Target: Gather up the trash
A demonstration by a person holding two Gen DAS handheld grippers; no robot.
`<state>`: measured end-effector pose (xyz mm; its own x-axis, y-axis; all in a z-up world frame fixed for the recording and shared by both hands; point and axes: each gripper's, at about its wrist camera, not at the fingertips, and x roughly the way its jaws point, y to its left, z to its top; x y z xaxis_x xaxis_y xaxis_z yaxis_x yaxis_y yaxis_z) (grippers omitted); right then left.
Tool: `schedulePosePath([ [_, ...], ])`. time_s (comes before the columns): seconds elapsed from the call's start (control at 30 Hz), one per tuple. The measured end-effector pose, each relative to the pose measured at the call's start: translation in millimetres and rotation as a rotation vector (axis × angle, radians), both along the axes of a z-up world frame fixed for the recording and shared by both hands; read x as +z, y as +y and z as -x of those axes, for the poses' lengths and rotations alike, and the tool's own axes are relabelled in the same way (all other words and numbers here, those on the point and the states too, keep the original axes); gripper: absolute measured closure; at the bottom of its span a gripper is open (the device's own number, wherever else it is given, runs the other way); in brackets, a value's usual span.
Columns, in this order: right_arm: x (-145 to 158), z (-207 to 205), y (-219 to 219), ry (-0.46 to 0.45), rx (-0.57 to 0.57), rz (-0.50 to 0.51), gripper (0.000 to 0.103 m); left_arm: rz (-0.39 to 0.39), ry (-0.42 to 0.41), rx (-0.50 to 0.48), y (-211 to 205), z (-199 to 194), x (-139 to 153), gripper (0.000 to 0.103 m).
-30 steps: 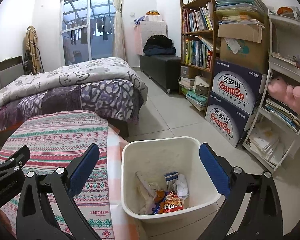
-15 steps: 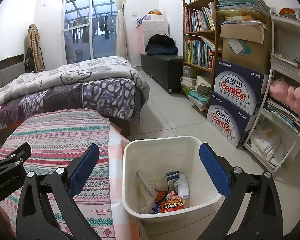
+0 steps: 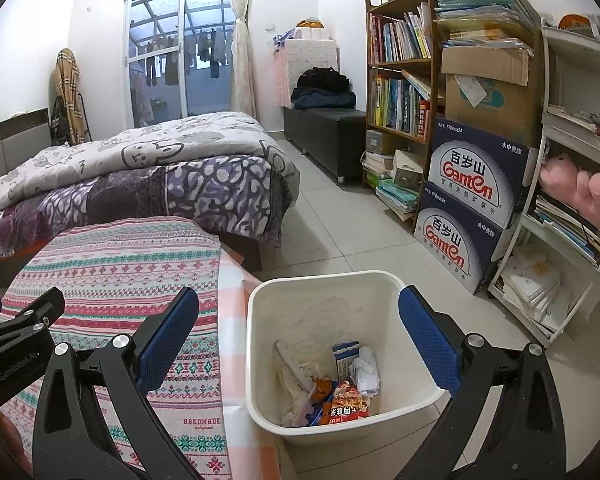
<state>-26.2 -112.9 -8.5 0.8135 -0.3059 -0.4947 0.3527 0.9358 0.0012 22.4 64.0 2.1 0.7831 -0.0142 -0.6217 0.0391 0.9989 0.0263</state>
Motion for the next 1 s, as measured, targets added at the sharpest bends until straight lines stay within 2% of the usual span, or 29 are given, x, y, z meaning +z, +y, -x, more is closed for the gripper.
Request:
schedulePosePath([
  [1.0,-11,0,-2,0.026,-0.001,-0.018,0.007,-0.004,0.008,-0.004,0,-2,-2,0.008],
])
